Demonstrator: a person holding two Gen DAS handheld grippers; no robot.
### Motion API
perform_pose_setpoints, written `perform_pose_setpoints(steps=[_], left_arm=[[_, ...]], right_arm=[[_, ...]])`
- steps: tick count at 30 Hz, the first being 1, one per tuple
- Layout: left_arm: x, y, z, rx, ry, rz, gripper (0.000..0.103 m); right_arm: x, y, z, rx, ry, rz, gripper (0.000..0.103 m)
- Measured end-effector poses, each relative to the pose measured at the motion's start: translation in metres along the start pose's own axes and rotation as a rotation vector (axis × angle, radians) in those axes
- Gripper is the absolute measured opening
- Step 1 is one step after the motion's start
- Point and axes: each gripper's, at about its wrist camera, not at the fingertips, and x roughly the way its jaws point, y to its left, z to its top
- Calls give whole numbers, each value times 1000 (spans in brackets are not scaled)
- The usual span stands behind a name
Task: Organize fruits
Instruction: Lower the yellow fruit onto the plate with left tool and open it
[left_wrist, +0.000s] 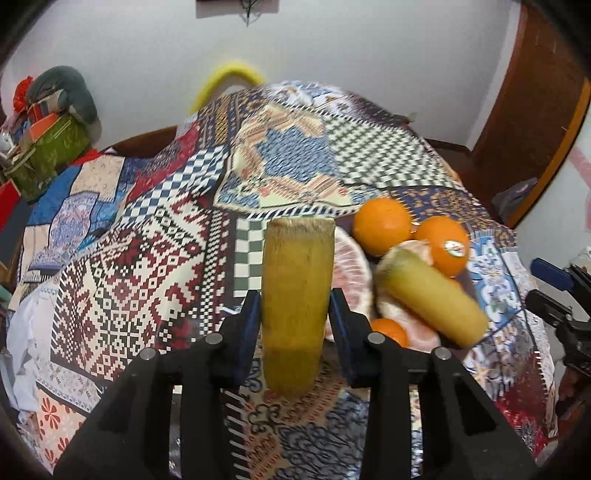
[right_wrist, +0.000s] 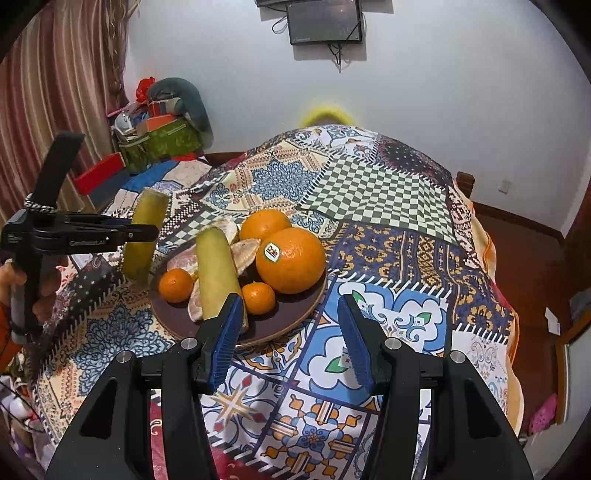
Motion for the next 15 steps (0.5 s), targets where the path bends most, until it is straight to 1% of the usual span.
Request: perform_pose_setpoints(steps=[4, 6, 9, 12, 15], left_arm=[[-4, -19, 3, 51, -9, 3, 37], [0, -24, 6, 50, 2, -14, 37], [8, -29, 10, 29, 23, -58, 37], [17, -37, 10, 42, 24, -50, 37], [24, -38, 11, 43, 22, -33, 37]], right_arm=[[-3, 2, 1, -7, -11, 0, 50], [-4, 1, 1, -10, -19, -6, 50], [-4, -2, 1, -12, -33, -36, 50], [-4, -9, 1, 14, -50, -49, 50], [-3, -16, 1, 37, -63, -64, 59]])
